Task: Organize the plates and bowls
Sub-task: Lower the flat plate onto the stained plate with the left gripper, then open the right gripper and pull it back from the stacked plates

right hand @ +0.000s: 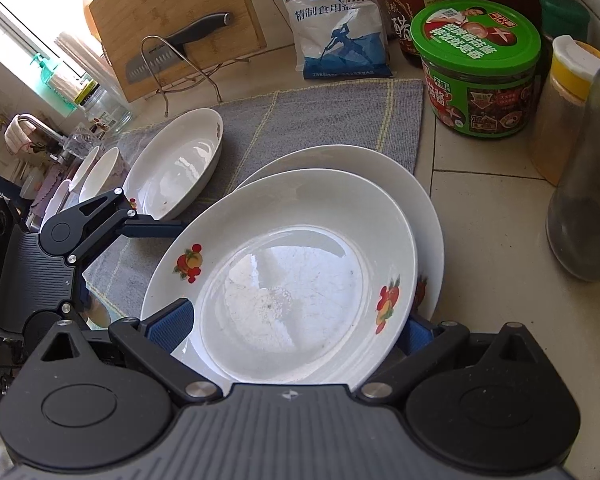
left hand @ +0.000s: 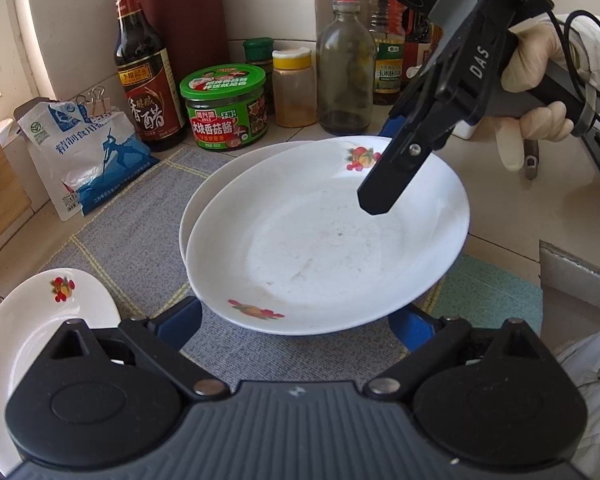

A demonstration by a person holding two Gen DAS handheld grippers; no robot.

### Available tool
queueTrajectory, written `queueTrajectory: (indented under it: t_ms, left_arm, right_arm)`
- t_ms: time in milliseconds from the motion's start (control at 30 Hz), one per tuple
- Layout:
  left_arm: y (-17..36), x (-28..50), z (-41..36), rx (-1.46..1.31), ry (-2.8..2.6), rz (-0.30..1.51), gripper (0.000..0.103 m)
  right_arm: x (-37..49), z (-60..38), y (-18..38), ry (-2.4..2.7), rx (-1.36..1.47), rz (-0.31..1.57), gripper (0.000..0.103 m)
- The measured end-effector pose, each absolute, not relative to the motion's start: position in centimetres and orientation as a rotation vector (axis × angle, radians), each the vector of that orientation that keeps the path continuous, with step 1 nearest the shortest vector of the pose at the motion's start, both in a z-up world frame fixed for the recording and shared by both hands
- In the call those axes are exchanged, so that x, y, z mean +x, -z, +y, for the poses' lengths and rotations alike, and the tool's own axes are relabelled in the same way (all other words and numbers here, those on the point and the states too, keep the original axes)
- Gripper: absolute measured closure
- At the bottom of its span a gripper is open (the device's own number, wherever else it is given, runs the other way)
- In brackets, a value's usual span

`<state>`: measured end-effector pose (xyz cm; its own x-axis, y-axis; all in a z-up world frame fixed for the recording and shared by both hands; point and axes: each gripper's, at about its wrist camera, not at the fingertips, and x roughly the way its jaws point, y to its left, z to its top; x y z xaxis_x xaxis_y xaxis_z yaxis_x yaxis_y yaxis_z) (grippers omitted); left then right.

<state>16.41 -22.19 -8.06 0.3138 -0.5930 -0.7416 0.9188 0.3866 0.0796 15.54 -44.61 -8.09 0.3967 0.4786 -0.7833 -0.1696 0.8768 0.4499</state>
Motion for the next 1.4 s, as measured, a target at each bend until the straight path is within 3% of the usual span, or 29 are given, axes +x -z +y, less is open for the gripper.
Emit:
queueTrajectory:
  t_ms: [867, 1400]
  left_arm:
    - [7.3, 15.2, -19.7, 0.455, 1.042, 0.649, 0.004]
    - [7.3, 14.6, -9.9, 0.257, 0.62, 0.706, 0.002]
  right_arm:
    - [13.3, -42.0, 7.2, -0.194, 0.144, 1.124, 0.0]
    - [14.1, -34.6, 4.2, -0.314, 0.063, 0.972, 0.0]
